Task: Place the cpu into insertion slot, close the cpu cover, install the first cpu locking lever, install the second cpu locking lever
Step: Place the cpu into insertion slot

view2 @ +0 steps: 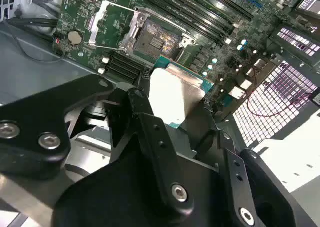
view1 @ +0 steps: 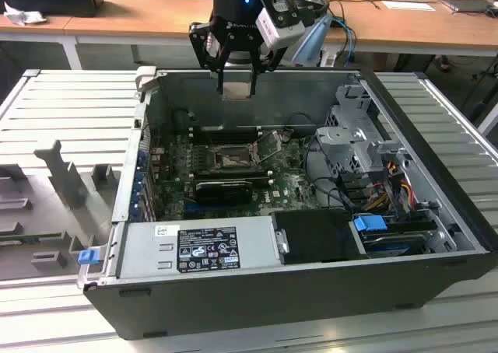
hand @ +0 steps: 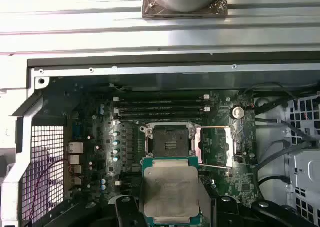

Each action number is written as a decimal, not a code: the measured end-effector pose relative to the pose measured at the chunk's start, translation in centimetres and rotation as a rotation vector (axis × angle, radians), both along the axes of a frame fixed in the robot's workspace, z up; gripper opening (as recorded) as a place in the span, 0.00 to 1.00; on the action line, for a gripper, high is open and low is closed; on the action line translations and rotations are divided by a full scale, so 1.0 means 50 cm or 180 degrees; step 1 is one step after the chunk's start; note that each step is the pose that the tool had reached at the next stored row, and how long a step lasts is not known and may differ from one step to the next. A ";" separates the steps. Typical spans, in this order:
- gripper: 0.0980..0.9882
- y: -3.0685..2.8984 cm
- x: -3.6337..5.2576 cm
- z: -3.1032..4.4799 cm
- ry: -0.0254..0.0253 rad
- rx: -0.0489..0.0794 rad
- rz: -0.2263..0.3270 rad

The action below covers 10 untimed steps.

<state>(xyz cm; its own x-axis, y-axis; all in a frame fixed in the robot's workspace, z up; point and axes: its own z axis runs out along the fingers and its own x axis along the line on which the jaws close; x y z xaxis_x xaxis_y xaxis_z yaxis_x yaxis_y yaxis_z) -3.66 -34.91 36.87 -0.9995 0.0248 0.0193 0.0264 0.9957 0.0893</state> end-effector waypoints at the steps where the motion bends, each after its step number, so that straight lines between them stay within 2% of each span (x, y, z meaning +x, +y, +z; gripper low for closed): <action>1: 0.48 0.000 0.000 0.000 0.0000 0.0000 -0.0003; 10: 0.48 0.000 -0.001 -0.002 0.0001 0.0000 -0.0093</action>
<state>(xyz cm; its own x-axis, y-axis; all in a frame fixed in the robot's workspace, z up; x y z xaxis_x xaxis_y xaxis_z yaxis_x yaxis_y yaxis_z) -3.71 -34.91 36.80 -0.9984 0.0539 0.0195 0.0554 0.9945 0.0893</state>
